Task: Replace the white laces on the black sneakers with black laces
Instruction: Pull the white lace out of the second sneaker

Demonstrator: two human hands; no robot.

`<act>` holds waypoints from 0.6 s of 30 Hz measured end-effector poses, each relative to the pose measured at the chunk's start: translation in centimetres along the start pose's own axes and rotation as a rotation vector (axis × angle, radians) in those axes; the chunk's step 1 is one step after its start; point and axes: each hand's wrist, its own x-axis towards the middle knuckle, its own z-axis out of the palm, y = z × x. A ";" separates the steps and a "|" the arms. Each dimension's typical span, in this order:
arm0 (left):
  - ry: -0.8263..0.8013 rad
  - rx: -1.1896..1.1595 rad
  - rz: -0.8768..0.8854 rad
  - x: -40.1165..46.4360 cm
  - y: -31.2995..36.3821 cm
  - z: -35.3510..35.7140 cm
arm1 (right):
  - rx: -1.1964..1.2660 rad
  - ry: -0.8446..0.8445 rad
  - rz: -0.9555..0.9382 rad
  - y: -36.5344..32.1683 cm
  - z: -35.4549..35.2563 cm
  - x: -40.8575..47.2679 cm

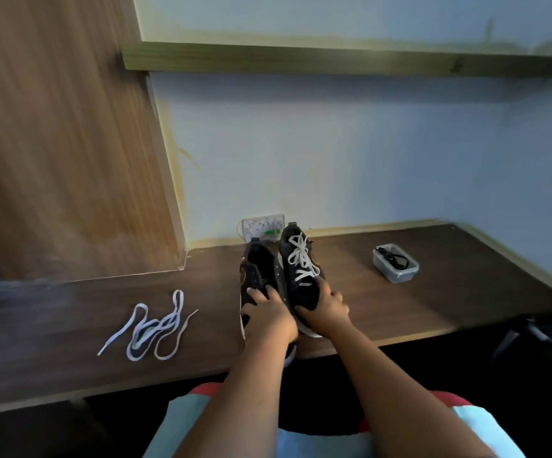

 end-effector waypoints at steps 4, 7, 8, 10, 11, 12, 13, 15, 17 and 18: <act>0.076 -0.018 -0.009 0.3 -0.6 0.0 | -0.120 -0.026 -0.027 0.4 -0.7 -0.4; 0.096 0.020 -0.040 -0.1 -0.3 -1.1 | -0.146 -0.117 -0.011 0.6 -1.3 -1.3; 0.082 0.040 -0.058 -0.7 -0.1 -1.5 | -0.155 -0.138 -0.006 0.6 -1.4 -1.6; 0.031 0.106 -0.075 -1.4 0.5 -1.7 | -0.166 -0.150 -0.013 0.7 -1.4 -2.1; 0.025 0.148 -0.077 -1.5 0.8 -1.6 | -0.166 -0.149 -0.023 0.7 -1.5 -2.3; 0.038 0.158 -0.085 -1.7 0.9 -1.3 | -0.163 -0.154 -0.027 0.8 -1.6 -2.4; 0.067 0.148 -0.099 -1.7 1.0 -1.0 | -0.159 -0.166 -0.033 0.9 -1.8 -2.6; 0.125 0.098 -0.131 -1.6 1.0 -0.3 | -0.181 -0.198 -0.060 1.1 -2.4 -2.6; 0.129 -0.003 -0.179 -1.4 1.4 -0.5 | -0.200 -0.241 -0.111 1.2 -3.7 -2.3; 0.120 -0.040 -0.176 -1.3 1.5 -0.9 | -0.186 -0.258 -0.139 1.2 -4.5 -2.2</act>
